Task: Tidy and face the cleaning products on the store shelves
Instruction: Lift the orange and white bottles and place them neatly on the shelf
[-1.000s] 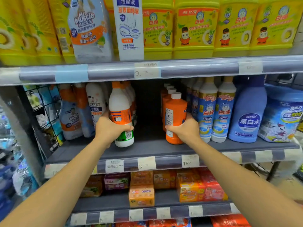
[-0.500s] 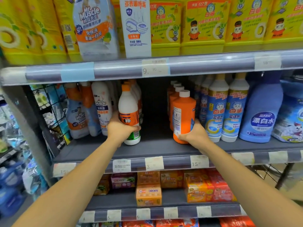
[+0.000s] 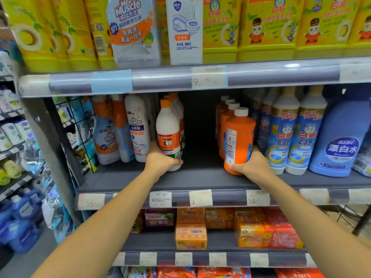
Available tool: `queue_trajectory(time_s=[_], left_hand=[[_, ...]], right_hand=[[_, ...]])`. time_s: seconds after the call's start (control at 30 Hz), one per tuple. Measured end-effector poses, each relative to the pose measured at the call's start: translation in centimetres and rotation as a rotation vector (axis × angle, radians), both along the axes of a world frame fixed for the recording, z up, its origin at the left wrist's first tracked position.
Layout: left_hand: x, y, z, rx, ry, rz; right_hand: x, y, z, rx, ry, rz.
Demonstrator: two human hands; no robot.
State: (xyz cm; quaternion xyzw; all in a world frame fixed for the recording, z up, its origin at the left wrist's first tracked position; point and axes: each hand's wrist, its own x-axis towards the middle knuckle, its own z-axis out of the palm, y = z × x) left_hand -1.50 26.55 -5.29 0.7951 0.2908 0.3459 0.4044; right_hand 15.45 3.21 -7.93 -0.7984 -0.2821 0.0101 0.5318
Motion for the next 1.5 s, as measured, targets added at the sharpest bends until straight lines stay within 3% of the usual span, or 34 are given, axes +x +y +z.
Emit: queue_trajectory(time_s=[0.33,0.47,0.57,0.8,0.9,1.07,1.5], left_hand=[[-1.0,-0.3,-1.1,0.117,-0.041,0.126],[-0.9,-0.1,-0.7,0.129,0.087,0.153],[-0.8,0.2,-0.7,0.106,0.184,0.114],[-1.0,0.9,-1.3,-0.019,0.138,0.029],[-0.8,0.9,-1.6,-0.012,0.117,0.016],[-0.5,1.4,-2.1,-0.006,0.115,0.012],[-0.4,0.9,-1.9,0.002,0.152,0.004]], right_hand=[[-0.7,0.0,0.3,-0.019,-0.048,-0.056],[-1.1,0.0,0.3,-0.025,-0.072,-0.084],[-1.4,0.0,0.3,-0.031,-0.086,-0.132],[-2.6,0.9,0.6,-0.066,-0.141,-0.325],[-2.4,1.1,0.8,-0.118,-0.115,-0.301],[-1.6,-0.2,0.3,-0.039,-0.012,-0.121],[-2.6,1.1,0.5,-0.162,-0.141,-0.348]])
